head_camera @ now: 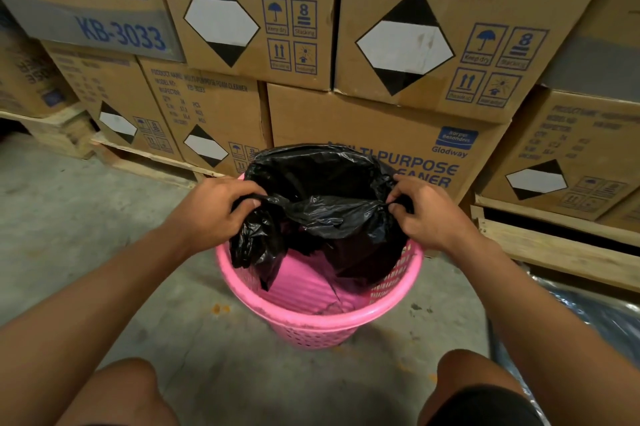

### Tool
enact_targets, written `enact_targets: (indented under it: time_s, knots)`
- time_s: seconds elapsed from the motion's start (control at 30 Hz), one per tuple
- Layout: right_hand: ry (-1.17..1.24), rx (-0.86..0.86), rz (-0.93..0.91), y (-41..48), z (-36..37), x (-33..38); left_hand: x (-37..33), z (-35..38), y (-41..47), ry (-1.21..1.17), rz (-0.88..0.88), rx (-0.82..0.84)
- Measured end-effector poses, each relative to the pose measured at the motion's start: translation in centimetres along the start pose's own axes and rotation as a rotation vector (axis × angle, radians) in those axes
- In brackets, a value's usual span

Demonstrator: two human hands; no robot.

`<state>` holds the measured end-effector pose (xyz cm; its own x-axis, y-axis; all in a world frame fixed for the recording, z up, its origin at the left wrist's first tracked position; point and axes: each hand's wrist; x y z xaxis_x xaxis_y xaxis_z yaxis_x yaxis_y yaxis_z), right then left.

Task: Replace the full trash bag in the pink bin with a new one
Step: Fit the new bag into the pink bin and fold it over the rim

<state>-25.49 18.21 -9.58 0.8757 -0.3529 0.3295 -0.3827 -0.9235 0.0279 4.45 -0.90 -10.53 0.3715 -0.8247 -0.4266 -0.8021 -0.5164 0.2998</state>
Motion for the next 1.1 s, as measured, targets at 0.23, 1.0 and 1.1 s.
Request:
enact_targets:
  time_s: [0.23, 1.0, 1.1]
  knots:
    - [0.001, 0.085, 0.05, 0.8, -0.4, 0.3, -0.9, -1.6, -1.2, -0.112, 0.045, -0.059]
    - [-0.276, 0.199, -0.244, 9.8, 3.6, 6.3, 0.1, 0.7, -3.3, -0.105, 0.022, -0.078]
    - [-0.276, 0.202, -0.219, 10.2, 3.5, 6.6, 0.2, 0.5, -3.7, -0.186, -0.062, -0.148]
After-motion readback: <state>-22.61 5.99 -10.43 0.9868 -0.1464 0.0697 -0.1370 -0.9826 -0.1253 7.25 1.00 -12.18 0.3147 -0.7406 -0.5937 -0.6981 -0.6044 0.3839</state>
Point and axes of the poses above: each hand's wrist, its own y-axis towards the middle knuckle, its own z-axis out of the palm, x = y × z, and after that the axes turned 6 degrees about -y, right-handed
